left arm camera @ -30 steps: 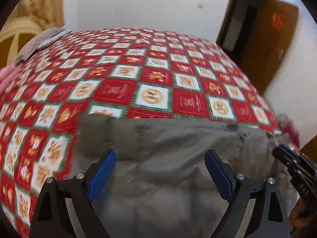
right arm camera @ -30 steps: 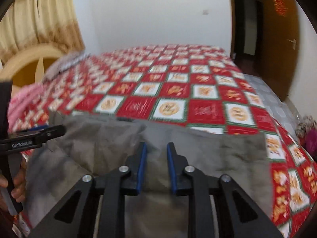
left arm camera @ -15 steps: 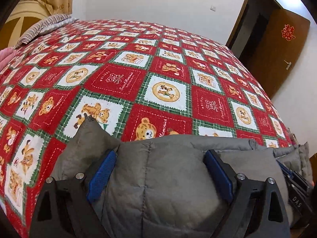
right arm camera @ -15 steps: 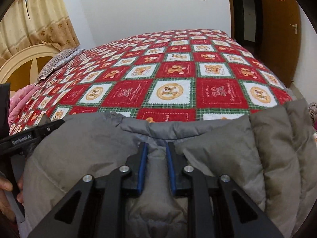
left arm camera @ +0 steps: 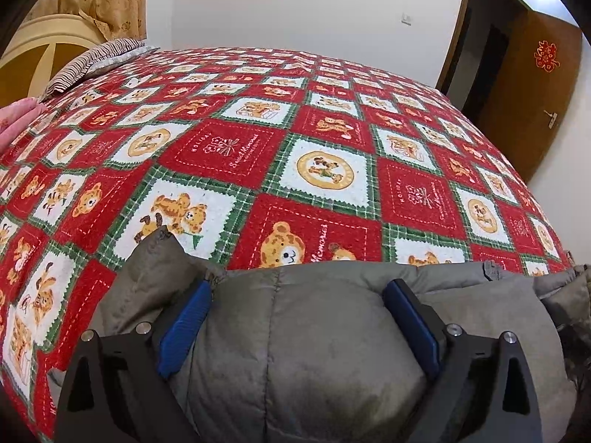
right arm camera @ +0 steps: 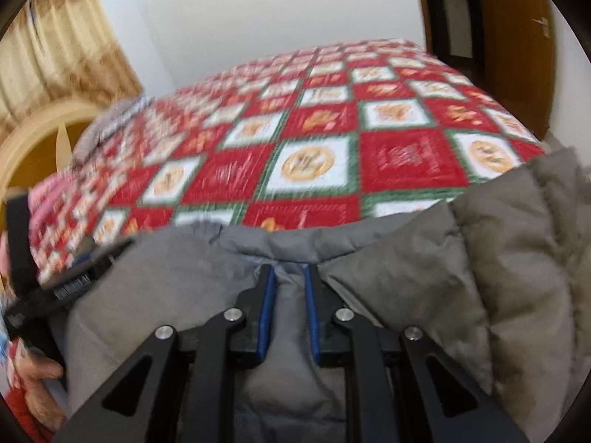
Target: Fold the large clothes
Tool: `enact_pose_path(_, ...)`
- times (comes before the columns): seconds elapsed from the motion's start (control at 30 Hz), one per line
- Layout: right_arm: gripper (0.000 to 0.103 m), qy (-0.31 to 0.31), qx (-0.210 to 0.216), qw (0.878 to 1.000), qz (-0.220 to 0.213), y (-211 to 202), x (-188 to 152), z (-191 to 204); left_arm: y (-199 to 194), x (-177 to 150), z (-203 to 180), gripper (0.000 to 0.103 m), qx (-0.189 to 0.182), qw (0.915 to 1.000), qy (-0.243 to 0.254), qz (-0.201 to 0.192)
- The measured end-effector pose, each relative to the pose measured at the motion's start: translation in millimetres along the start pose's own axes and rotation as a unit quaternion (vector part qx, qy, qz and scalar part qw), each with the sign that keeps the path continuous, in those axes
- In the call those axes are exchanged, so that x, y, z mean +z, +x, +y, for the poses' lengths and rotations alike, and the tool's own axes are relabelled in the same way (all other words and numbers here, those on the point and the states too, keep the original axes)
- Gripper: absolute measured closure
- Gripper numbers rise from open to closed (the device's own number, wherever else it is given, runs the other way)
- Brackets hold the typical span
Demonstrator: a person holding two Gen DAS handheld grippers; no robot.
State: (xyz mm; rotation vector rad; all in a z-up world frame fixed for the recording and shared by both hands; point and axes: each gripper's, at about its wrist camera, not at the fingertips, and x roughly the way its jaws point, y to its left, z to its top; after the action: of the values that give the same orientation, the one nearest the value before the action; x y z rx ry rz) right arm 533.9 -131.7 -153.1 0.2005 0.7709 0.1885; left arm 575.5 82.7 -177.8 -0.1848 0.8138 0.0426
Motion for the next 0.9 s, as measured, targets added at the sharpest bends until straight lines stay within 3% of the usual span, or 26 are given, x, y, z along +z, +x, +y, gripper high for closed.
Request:
enact_pose_path(0.13, 0.086, 0.059, -0.033, 0.995, -0.073, -45.2, 8.0, -43.0, 0.4, -0.1, 1.0, 0.008, -0.002, 1.0000, -0.002, 0.000)
enact_pose_path(0.23, 0.086, 0.119, -0.065, 0.988, -0.069, -49.0, 6.4, -87.0, 0.2, -0.2, 1.4, 0.008, -0.002, 1.0000, -0.002, 0.000)
enact_pose_path(0.3, 0.092, 0.155, -0.067, 0.984, -0.061, -42.2, -0.6, -108.4, 0.2, -0.2, 1.4, 0.008, -0.003, 1.0000, -0.002, 0.000)
enact_pose_path(0.37, 0.103, 0.194, -0.060, 0.978, -0.049, -32.0, -8.0, -127.4, 0.4, 0.1, 1.8, 0.008, -0.005, 1.0000, -0.004, 0.000)
enact_pose_path(0.43, 0.103, 0.234, -0.036, 0.971, -0.045, -25.5, -13.4, -143.4, 0.9, 0.4, 1.9, 0.008, -0.005, 1.0000, -0.004, 0.001)
enact_pose_path(0.67, 0.103, 0.247, -0.016, 0.967, -0.054, -23.9, -16.3, -150.9, 1.8, 0.7, 2.2, 0.008, -0.008, 0.9999, -0.006, 0.001)
enact_pose_path(0.9, 0.103, 0.208, -0.068, 0.975, -0.026, -28.8, -5.8, -138.6, 1.4, 3.2, 3.4, 0.007, -0.018, 0.9997, -0.005, 0.014)
